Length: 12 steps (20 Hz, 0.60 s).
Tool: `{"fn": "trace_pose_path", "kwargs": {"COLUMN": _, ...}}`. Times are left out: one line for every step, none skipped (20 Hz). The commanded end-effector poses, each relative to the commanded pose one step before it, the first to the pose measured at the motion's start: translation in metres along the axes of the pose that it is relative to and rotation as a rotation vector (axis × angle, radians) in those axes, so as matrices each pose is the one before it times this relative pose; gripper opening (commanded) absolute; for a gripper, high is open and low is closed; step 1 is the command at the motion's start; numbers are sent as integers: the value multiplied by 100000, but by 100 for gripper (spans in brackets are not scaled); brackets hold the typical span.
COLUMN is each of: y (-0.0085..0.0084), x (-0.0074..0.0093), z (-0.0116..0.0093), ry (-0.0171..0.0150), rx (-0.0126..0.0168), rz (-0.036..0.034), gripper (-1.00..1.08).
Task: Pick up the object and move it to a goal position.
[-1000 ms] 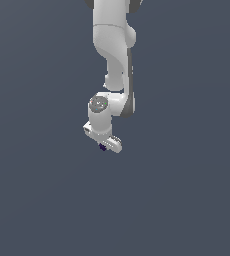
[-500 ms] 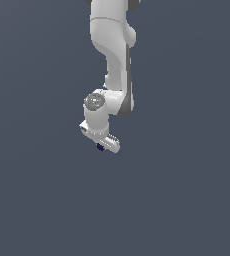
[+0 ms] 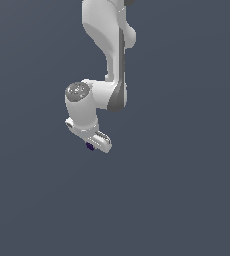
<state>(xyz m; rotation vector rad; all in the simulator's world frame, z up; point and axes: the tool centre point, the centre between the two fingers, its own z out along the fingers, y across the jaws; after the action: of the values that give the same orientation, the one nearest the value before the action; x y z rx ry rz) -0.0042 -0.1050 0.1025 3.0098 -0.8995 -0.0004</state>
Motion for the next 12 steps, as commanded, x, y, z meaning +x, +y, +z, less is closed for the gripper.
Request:
{"fn": "trace_pose_path", "kwargs": {"y": 405, "x": 1412, "z": -1905, "ry": 12, "rx": -10, "rz": -4, "gripper": -100}}
{"fn": "trace_pose_path", "kwargs": {"y": 129, "x": 510, "z": -655, "ry": 0, "rx": 0, "rz": 0, "gripper": -100}}
{"fn": "trace_pose_path", "kwargs": {"y": 117, "x": 475, "z": -604, "ry": 0, "rx": 0, "rz": 0, "gripper": -100}}
{"fn": "trace_pose_path", "kwargs": {"y": 106, "x": 440, "z": -555, "ry": 0, "rx": 0, "rz": 0, "gripper": -100}}
{"fn": "trace_pose_path", "kwargs": {"y": 94, "x": 405, "z": -506, "ry": 0, "rx": 0, "rz": 0, "gripper": -100}}
{"fn": "trace_pose_path", "kwargs": {"y": 83, "x": 371, "z": -457, "ry": 0, "rx": 0, "rz": 0, "gripper": -100}}
{"fn": "trace_pose_path", "kwargs": {"y": 73, "x": 336, "z": -410, "ry": 0, "rx": 0, "rz": 0, "gripper": -100}}
{"fn": "trace_pose_path", "kwargs": {"y": 63, "x": 301, "z": -364, "ry": 0, "rx": 0, "rz": 0, "gripper": -100}}
{"fn": "trace_pose_path", "kwargs": {"y": 54, "x": 267, "z": -318, "ry": 0, "rx": 0, "rz": 0, "gripper": -100}}
{"fn": "trace_pose_path", "kwargs": {"y": 45, "x": 232, "z": -274, "ry": 0, "rx": 0, "rz": 0, "gripper": -100}}
{"fn": "trace_pose_path", "kwargs": {"y": 37, "x": 198, "z": -232, "ry": 0, "rx": 0, "rz": 0, "gripper": -100}}
{"fn": "trace_pose_path", "kwargs": {"y": 30, "x": 166, "z": -192, "ry": 0, "rx": 0, "rz": 0, "gripper": -100}}
